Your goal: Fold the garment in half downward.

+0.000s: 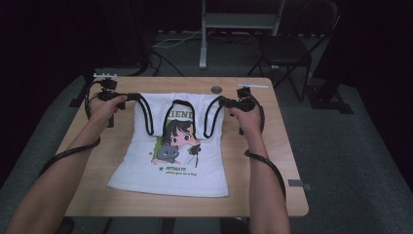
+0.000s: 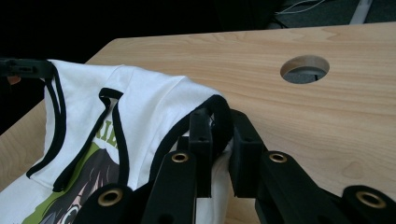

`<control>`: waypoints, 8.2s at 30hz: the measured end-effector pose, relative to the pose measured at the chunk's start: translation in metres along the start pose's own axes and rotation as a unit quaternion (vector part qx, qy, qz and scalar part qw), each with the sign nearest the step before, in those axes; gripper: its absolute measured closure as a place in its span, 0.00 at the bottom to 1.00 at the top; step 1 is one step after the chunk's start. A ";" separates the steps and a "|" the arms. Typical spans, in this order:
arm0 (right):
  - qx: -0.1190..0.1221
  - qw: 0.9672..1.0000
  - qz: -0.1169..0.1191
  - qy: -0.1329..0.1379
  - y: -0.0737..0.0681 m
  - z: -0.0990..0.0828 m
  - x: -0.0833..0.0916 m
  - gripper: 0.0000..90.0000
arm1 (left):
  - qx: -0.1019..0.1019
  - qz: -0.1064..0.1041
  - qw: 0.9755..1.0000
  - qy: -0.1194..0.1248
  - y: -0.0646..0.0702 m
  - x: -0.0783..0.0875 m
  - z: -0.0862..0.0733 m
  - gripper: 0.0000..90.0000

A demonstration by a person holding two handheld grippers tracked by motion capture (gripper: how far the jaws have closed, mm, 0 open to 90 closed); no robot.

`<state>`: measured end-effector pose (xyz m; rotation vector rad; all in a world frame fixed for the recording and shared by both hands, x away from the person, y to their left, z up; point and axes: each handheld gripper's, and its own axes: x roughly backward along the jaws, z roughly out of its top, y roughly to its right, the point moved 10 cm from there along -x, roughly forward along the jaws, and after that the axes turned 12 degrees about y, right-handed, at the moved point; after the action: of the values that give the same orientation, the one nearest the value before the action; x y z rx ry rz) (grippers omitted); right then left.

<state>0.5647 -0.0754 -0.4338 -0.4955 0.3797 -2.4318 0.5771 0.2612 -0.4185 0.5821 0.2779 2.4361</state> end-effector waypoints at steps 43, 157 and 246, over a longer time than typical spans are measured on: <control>0.056 0.998 0.026 -0.015 -0.028 -0.003 0.025 0.90 | -0.069 -0.031 0.997 -0.008 0.020 0.034 -0.003 0.91; 0.196 0.974 0.065 -0.096 -0.070 -0.093 0.087 0.90 | -0.183 -0.042 0.980 -0.062 0.046 0.101 -0.103 0.92; 0.226 0.964 0.092 -0.104 -0.099 -0.119 0.124 0.89 | -0.221 -0.067 0.971 -0.064 0.075 0.150 -0.135 0.92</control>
<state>0.3703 -0.0596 -0.4704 -0.4803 -0.2100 -2.1644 0.3676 0.2852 -0.4618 0.4972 -0.2674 2.2167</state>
